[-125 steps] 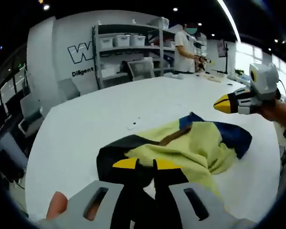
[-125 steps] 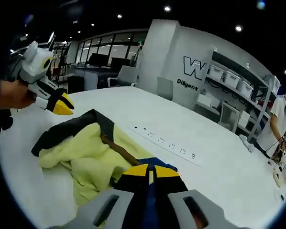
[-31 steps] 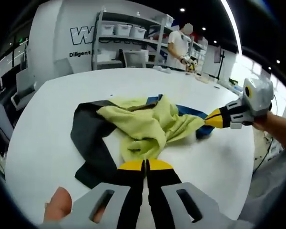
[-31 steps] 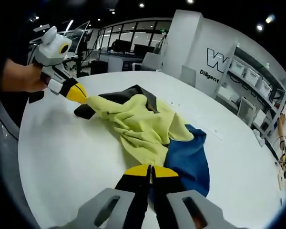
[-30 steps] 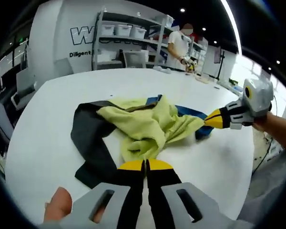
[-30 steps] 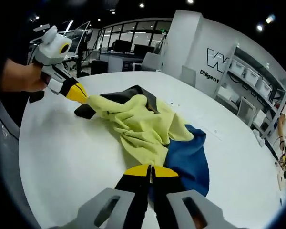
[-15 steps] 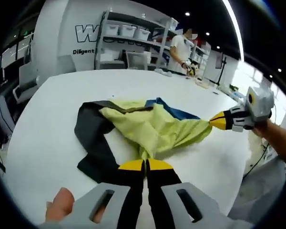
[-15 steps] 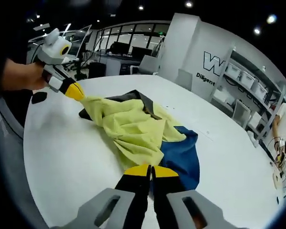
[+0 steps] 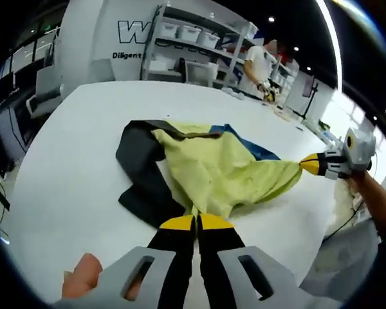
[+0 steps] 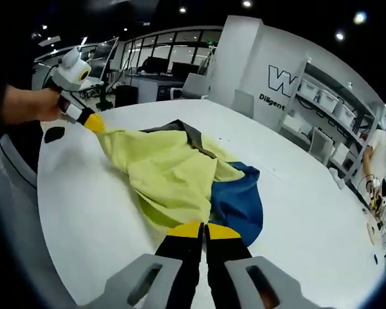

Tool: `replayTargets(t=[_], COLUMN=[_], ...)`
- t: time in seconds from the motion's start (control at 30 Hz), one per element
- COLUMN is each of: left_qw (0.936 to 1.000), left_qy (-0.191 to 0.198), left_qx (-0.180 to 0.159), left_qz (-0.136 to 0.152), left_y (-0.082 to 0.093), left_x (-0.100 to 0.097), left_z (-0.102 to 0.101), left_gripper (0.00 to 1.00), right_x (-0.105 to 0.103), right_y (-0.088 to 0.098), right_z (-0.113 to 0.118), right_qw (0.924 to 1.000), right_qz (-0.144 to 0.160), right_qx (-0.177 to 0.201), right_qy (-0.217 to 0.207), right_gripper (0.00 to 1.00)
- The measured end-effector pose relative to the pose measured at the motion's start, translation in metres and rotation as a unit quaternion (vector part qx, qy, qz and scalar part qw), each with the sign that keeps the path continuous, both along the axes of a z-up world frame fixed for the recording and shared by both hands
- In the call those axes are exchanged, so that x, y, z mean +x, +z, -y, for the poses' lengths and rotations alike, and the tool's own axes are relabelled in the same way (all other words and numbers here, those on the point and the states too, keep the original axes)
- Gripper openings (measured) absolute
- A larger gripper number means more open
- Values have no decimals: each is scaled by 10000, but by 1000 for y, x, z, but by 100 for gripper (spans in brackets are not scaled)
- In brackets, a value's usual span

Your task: Fold the garment on the visible template until the final outline fits inside the template.

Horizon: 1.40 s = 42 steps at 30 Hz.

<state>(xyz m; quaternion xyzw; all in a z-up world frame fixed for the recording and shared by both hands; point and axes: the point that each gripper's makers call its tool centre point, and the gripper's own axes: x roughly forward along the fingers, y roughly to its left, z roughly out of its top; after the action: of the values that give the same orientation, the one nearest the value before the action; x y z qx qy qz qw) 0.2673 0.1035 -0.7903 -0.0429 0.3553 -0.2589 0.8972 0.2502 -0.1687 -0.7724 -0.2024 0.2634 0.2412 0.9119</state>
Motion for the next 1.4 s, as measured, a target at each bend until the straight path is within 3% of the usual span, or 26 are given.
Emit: replayTargets(t=[0.43,0.8,1.13,1.4], left_qw=[9991,9981,9970,9957], left_qy=[202,117,9,-86], left_qx=[171,291,434,635], left_qz=[-330,-535,-640,-667], left_y=[-18,-27,-37,-43], left_x=[-14,-36,-58,-74], left_z=[-25,-30,-34,-39], left_gripper=[0,0,0,0], right_x=[-12,-38,-69,-97], right_y=[-11,-27,-54,-70], right_z=[18,21,18,15], right_qw=[9994,9938,9806,9624], right_qz=[-257,-894,-1613,-2330], right_qx=[-179,-599,-896,-998], right_qy=[-142,267,665,975], right_gripper=[0,0,0,0])
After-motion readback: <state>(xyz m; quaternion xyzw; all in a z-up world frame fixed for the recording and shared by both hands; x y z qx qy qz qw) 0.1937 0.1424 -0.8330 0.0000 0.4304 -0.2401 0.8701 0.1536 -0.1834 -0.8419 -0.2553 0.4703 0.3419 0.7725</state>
